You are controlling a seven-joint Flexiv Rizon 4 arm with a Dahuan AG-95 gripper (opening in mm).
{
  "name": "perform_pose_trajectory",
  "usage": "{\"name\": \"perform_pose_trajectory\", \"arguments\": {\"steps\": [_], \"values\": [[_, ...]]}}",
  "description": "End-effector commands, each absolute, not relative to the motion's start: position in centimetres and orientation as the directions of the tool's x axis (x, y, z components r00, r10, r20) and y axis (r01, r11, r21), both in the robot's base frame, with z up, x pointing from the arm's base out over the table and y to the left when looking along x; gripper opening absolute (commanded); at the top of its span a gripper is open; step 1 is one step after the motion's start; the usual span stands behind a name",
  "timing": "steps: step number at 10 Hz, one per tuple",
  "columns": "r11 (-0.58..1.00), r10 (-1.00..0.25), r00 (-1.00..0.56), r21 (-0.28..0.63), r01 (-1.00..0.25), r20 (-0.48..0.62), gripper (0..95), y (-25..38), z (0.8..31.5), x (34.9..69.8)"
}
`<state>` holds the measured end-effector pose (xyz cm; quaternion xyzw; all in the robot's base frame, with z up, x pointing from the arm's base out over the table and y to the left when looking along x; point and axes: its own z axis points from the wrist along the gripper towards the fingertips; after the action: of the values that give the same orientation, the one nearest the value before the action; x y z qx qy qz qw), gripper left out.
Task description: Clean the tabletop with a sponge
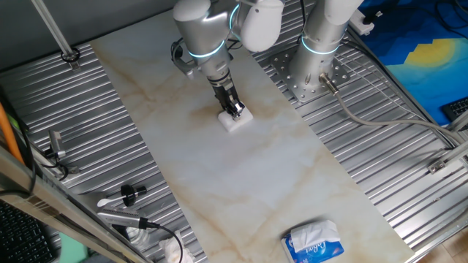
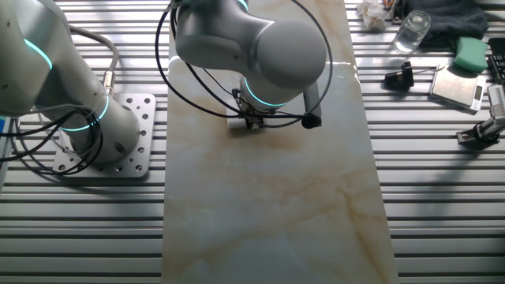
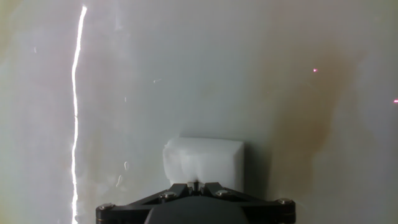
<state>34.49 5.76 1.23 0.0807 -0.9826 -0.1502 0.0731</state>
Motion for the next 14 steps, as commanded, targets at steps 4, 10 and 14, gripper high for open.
{"name": "perform_pose_trajectory", "arguments": {"steps": [4,10,14], "values": [[0.941,-0.177,-0.977,0.311,-0.133,0.119,0.0,5.35,1.33,34.59],[0.942,-0.165,-0.978,0.313,-0.12,0.124,0.0,5.29,1.32,34.6],[0.942,-0.16,-0.979,0.317,-0.112,0.128,0.0,5.29,1.32,34.6]]}}
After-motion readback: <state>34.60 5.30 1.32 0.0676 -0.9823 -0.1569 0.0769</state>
